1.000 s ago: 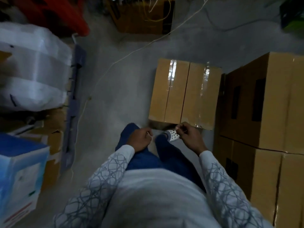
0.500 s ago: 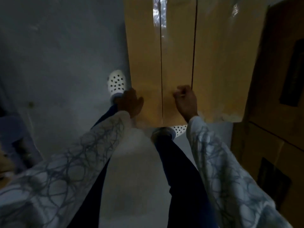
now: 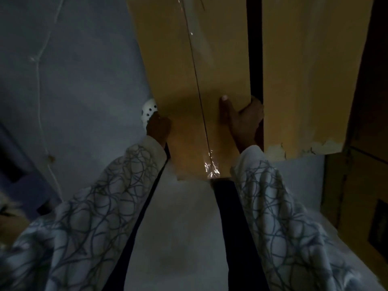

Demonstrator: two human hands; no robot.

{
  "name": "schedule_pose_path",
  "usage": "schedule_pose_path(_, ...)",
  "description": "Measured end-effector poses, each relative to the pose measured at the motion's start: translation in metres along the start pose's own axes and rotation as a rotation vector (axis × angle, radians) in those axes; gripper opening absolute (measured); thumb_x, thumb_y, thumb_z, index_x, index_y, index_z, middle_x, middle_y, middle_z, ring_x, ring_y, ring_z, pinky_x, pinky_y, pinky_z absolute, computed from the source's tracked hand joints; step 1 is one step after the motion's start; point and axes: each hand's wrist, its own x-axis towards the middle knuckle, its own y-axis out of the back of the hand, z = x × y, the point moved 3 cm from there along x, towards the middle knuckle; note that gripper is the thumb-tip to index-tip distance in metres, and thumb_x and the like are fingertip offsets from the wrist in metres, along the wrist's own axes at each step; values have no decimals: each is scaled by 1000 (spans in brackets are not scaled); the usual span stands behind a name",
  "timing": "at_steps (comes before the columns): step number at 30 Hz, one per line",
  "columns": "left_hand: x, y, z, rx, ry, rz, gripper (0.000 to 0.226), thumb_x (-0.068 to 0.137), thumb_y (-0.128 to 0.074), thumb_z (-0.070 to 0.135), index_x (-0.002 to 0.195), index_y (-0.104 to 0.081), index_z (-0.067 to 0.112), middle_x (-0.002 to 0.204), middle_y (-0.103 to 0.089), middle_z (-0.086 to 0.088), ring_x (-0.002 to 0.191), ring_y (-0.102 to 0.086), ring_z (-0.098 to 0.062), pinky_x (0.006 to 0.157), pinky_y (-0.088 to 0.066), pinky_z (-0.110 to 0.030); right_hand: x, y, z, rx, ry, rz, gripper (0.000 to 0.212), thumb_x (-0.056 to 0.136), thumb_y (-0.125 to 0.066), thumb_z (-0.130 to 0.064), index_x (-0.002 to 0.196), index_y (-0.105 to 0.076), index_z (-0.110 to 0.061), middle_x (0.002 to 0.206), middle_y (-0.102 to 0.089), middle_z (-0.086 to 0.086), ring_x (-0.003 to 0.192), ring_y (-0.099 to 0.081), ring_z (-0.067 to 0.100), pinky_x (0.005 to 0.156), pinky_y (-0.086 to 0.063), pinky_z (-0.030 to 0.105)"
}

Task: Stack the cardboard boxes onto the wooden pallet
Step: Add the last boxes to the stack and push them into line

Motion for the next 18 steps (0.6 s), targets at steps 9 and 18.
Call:
schedule_pose_path(9, -213, 111, 99, 101, -160, 106, 41, 99, -51, 31, 131, -58, 5, 130, -62, -11, 117, -57, -33, 105, -46, -42, -151, 150, -148, 129, -100, 100, 95, 89, -58, -76, 157, -34, -14, 158, -36, 8, 146, -29, 31, 122, -23, 52)
schedule_pose_path(18, -484, 189, 246, 195, -764, 297, 43, 103, -41, 32, 143, -51, 19, 144, -56, -8, 131, -52, -34, 115, -35, -49, -363, 332, -212, 560, -191, 203, 62, 97, -54, -66, 141, -53, -23, 130, -59, -5, 113, -56, 17, 99, -37, 33)
